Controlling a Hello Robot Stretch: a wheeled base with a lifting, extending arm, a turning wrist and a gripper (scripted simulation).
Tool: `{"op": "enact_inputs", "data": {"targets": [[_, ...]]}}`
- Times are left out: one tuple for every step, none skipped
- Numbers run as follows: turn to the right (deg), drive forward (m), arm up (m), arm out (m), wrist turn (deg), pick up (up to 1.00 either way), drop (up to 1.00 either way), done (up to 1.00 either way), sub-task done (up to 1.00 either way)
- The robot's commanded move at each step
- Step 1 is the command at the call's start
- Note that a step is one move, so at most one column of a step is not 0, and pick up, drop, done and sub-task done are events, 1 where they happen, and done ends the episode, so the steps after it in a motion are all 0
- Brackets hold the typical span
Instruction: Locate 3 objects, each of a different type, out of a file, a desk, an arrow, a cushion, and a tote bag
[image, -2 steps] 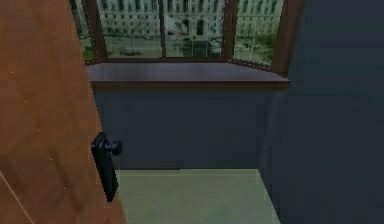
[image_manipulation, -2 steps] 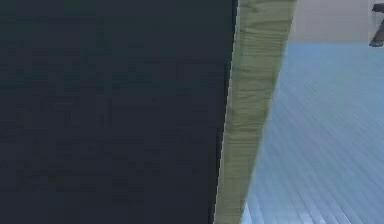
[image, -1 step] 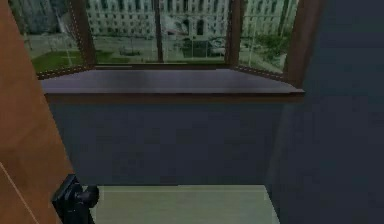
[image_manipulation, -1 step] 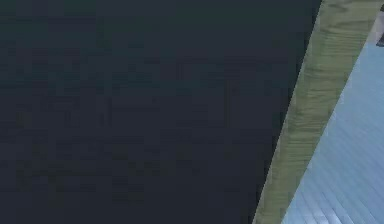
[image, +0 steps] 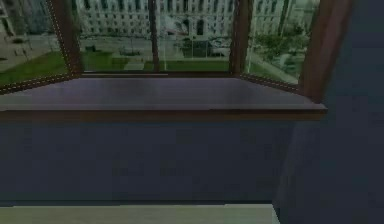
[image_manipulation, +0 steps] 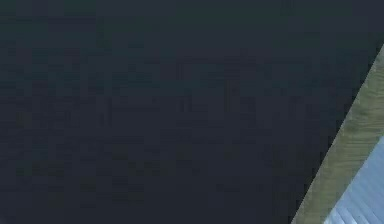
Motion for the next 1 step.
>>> {"op": "enact_inputs", "data": {"targets": [[15.0,0.00,0.00,0.00,0.0,0.00,0.00,0.00,0.00]]}}
